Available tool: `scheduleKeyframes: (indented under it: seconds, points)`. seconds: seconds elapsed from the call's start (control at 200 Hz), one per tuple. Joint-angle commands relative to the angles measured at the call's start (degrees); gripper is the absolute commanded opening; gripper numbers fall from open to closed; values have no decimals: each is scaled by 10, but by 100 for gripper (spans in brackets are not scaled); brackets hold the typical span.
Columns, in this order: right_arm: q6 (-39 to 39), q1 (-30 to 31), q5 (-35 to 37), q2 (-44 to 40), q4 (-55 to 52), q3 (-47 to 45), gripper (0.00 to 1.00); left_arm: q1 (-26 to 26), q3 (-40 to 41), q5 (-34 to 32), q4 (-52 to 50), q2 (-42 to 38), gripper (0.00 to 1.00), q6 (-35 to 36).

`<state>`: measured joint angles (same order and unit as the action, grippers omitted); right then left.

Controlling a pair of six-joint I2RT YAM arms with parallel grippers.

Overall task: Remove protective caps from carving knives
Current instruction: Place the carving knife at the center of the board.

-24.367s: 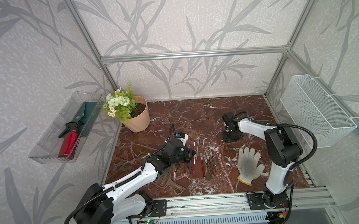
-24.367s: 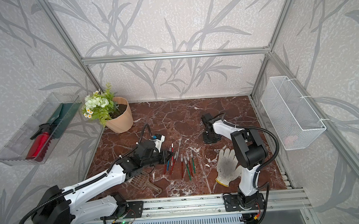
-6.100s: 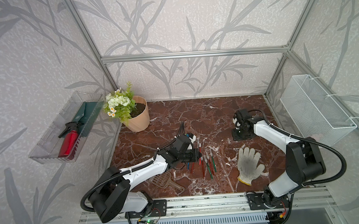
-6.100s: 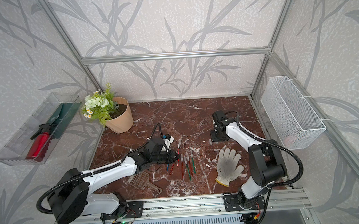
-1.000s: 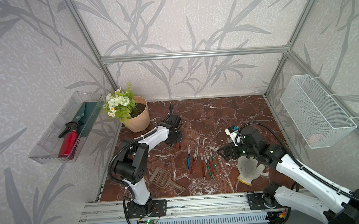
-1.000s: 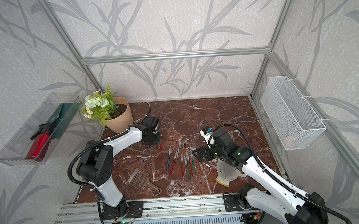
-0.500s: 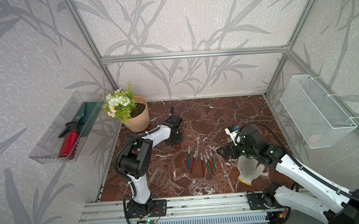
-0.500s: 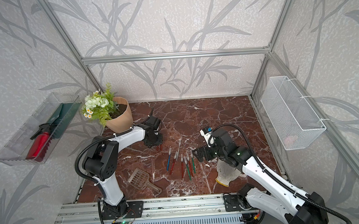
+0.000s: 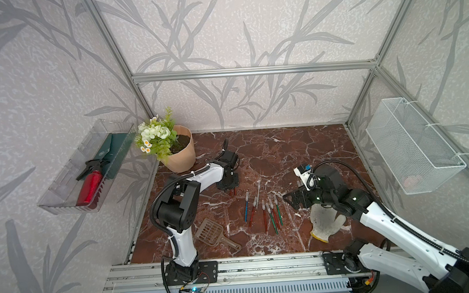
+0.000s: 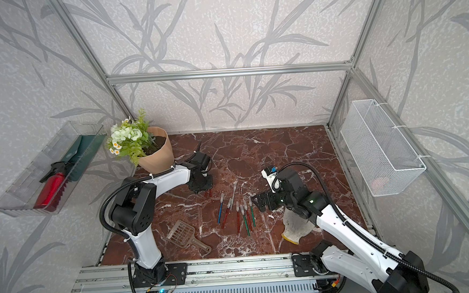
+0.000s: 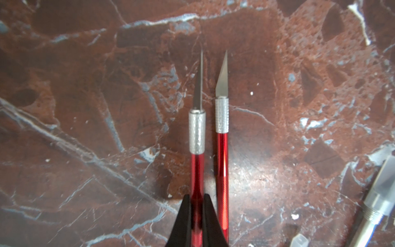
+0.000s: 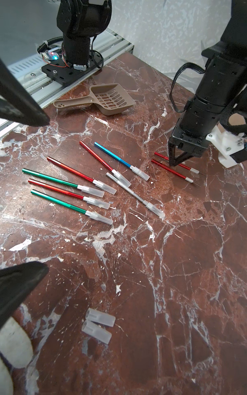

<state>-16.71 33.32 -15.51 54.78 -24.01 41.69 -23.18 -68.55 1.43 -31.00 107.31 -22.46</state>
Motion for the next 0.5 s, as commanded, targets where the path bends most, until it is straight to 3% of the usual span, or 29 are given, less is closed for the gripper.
scheduleKeyframes:
  seconds: [0.0,0.495]
  points:
    - [1,3,4,1,2,-5,99,2,-18,-2,-5,11,3,4]
    - [5,3,8,7,-3,7,99,2,-20,3,0,22,7,5]
